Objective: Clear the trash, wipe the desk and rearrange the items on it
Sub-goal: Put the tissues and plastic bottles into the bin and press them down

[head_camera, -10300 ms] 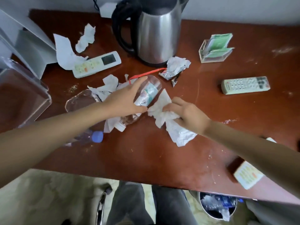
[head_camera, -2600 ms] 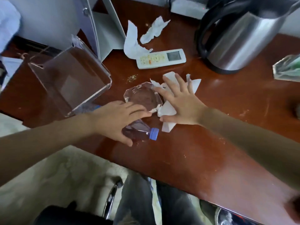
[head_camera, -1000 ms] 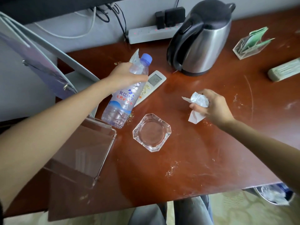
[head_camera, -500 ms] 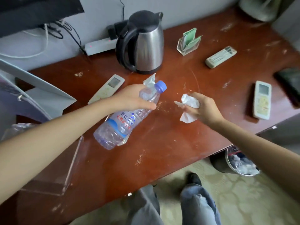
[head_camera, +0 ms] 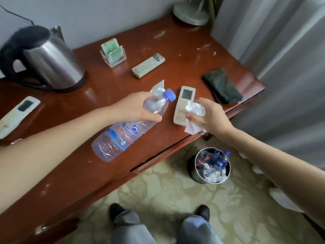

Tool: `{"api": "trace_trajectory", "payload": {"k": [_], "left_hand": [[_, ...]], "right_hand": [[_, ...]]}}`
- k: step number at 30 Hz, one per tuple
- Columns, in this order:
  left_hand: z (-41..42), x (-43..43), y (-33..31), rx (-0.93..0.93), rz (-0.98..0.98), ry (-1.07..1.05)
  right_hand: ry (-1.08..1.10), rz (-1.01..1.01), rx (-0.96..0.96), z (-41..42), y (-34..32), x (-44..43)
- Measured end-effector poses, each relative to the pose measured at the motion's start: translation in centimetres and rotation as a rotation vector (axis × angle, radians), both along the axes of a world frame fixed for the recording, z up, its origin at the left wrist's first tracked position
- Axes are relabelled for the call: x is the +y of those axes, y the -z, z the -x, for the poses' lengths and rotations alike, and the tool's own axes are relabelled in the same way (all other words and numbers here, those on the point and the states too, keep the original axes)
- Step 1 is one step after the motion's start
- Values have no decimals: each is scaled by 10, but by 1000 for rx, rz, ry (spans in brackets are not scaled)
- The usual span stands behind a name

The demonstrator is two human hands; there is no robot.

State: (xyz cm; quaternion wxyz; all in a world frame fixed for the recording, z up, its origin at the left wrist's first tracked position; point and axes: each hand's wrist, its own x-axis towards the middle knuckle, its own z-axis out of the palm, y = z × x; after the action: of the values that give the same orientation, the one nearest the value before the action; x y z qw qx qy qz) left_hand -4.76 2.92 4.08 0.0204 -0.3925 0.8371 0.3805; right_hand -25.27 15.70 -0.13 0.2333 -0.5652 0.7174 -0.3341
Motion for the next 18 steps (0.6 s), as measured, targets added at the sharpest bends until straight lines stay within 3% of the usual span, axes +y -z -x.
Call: {"api": "trace_trajectory", "payload": {"k": [5, 11, 18], "left_hand": [[75, 48, 9, 55, -34, -73], [147, 94, 37, 74, -131, -19], [211, 124, 126, 72, -171, -28]], "right_hand": [[-65, -31, 60, 86, 12, 34], [-57, -65, -27, 151, 34, 62], [-30, -118, -51, 219, 119, 103]]}}
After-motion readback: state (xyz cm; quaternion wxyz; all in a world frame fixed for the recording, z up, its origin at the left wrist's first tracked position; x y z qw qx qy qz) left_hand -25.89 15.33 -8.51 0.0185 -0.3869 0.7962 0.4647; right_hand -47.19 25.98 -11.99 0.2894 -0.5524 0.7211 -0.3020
